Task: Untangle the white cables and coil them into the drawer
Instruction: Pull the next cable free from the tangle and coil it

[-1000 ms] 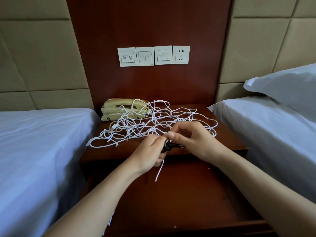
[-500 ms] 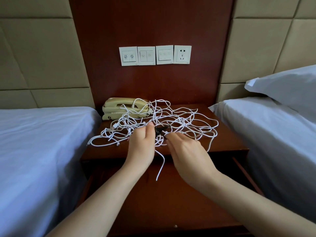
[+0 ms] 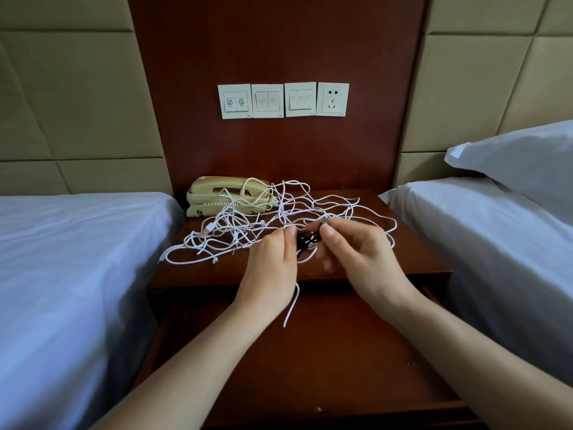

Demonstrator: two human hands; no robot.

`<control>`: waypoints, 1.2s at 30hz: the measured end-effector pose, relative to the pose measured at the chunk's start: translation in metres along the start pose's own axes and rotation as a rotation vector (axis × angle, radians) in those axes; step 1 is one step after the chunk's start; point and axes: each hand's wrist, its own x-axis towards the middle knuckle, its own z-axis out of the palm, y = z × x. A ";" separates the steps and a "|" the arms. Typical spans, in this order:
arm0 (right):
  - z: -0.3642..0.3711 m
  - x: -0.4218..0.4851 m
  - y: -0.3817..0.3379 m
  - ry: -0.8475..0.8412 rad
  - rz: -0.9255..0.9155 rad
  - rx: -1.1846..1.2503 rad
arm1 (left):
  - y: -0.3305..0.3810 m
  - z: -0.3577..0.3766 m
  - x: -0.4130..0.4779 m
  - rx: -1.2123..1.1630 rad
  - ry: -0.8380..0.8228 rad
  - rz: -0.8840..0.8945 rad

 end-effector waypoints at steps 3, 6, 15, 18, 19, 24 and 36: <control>-0.001 0.000 0.004 -0.014 0.027 -0.130 | -0.002 0.000 -0.001 -0.007 -0.046 0.025; -0.002 0.003 0.005 0.042 0.097 -0.067 | -0.001 0.001 -0.004 0.005 -0.103 0.044; 0.001 0.003 0.003 0.102 0.056 -0.106 | 0.000 0.004 -0.005 -0.121 -0.239 -0.023; -0.001 0.005 0.005 0.111 0.030 -0.144 | 0.004 0.007 -0.006 -0.187 -0.263 -0.084; -0.001 0.004 0.004 0.104 0.033 -0.108 | 0.004 0.008 -0.006 -0.212 -0.269 -0.107; -0.001 0.001 -0.001 0.048 -0.029 -0.067 | 0.000 0.007 0.000 -0.450 -0.300 -0.211; 0.000 0.001 0.005 0.104 0.014 -0.115 | -0.004 0.014 -0.008 -0.372 -0.243 -0.157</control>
